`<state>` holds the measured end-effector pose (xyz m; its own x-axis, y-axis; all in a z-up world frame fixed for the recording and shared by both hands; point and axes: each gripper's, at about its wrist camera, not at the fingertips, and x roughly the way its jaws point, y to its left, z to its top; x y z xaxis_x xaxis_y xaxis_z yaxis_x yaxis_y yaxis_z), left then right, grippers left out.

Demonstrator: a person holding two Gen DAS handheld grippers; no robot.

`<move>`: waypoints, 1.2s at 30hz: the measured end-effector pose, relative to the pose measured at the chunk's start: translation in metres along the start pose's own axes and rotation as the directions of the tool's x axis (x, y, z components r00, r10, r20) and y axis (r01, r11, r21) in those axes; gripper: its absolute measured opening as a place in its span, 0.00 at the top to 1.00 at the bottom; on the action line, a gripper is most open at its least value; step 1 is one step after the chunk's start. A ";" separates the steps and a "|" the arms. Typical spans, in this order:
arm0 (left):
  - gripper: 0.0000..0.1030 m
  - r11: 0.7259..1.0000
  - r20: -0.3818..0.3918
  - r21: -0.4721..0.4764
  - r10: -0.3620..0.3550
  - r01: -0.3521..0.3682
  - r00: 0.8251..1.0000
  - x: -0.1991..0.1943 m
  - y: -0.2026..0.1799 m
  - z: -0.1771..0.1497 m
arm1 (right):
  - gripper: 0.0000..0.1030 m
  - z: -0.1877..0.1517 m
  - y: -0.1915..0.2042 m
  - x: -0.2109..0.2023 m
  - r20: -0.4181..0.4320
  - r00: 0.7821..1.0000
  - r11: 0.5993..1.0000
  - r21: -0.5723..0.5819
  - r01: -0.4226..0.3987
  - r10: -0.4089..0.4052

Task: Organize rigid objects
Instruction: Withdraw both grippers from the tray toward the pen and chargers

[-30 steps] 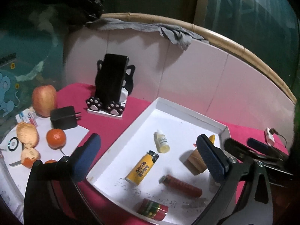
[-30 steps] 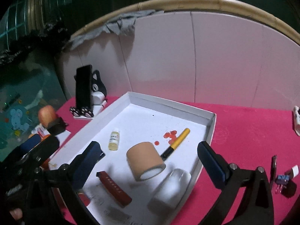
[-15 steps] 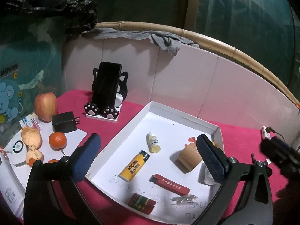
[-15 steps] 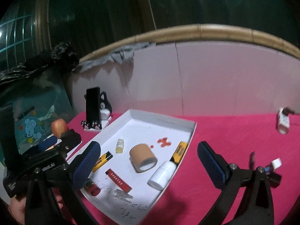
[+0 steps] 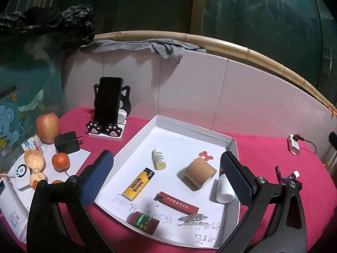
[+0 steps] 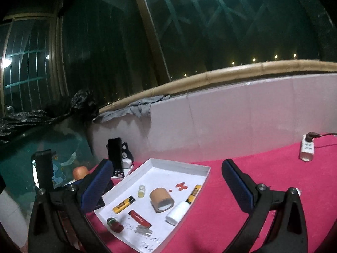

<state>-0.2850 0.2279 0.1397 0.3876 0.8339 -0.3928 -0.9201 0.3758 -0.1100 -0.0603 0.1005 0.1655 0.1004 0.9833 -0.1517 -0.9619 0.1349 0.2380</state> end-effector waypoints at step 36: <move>0.00 0.896 -0.229 0.258 -0.307 0.362 0.924 0.024 -0.170 -0.054 | 0.00 -0.030 -0.181 -0.113 -0.025 0.914 0.876 0.276 0.396 -0.405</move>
<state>-0.1226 0.1620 0.0993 0.6280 0.5620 -0.5383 -0.6694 0.7428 -0.0055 0.0951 -0.0390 0.1108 0.4754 0.8409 -0.2586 -0.7324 0.5411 0.4133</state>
